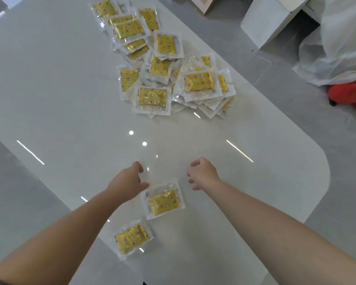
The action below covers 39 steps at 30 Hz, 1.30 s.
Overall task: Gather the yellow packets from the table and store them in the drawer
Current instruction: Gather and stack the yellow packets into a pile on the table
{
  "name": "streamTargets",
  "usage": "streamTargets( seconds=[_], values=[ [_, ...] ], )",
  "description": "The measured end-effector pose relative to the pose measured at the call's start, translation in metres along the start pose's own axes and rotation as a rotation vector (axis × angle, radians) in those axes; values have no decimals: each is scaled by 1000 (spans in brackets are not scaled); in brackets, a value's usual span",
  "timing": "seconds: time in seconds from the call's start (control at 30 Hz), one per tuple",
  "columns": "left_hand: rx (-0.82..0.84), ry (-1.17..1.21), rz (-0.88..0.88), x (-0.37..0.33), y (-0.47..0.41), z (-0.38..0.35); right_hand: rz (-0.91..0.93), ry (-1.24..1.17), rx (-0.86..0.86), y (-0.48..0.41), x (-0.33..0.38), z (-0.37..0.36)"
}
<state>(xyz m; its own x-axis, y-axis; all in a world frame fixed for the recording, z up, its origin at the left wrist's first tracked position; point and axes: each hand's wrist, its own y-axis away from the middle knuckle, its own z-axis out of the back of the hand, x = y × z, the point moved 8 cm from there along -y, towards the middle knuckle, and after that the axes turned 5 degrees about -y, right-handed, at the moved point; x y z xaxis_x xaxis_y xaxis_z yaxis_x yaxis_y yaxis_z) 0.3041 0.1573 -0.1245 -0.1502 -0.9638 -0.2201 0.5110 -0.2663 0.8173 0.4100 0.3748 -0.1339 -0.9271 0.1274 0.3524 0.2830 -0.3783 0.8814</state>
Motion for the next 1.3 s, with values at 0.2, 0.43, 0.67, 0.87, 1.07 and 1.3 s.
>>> streamTargets(
  seconds=[0.2, 0.43, 0.67, 0.87, 1.07, 1.3],
  values=[
    [-58, -140, -43, 22, 30, -38, 398, 648, 48, 31, -3, -45],
    [-2, -625, -103, 32, 54, -76, 824, 1191, -32, 50, 3, -95],
    [-109, -790, -131, 42, 58, -94, 839, 1369, -90, 41, -5, -114],
    [-70, -683, -303, 34, 46, -97, 604, 1226, 75, 24, -9, -104],
    [-2, -526, -295, 33, 16, -75, 373, 880, 89, -3, -1, -43],
    [98, -662, -454, 16, 26, -77, 282, 746, 78, -17, -16, -4]
  ],
)
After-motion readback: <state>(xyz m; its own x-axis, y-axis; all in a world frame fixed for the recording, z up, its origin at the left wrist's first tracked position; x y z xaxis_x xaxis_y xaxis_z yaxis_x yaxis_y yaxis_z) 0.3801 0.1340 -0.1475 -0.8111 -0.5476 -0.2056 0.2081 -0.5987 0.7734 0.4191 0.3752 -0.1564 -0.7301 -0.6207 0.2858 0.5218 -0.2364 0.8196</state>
